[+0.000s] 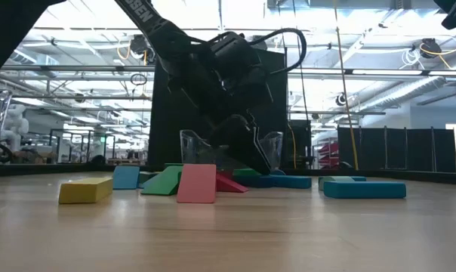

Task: Sort blocks by size
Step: Put the dark blue rectangle block into the bottom right transparent bin

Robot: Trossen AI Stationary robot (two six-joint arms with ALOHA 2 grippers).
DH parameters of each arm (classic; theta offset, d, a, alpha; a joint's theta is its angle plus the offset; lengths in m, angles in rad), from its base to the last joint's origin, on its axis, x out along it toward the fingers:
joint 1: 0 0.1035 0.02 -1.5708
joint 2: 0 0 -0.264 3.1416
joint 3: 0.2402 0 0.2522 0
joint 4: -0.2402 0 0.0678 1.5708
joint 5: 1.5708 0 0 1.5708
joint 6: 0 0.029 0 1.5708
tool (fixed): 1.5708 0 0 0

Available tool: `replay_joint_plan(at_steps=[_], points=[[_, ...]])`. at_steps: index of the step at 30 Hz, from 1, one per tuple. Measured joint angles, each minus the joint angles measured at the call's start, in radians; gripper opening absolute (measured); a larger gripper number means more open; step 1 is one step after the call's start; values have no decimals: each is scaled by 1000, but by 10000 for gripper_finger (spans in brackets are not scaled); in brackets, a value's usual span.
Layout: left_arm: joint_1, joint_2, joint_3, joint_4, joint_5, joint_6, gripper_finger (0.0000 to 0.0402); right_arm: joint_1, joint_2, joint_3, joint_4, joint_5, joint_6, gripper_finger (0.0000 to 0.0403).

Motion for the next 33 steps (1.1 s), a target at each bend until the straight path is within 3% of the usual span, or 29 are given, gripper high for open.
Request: replay_joint_plan(at_steps=[8, 14, 23, 33], points=[[-23, 1, 0, -2, 35, 23, 200, 0, 0, 0, 0, 0, 0, 57], [-8, 3, 26, -26, -80, 19, 200, 0, 0, 0, 0, -1, 2, 57], [-5, 6, 60, -73, -19, 24, 200, 0, 0, 0, 0, -24, 3, 57], [-62, 12, 77, -68, -33, 0, 200, 0, 0, 0, 3, -23, -15, 57]])
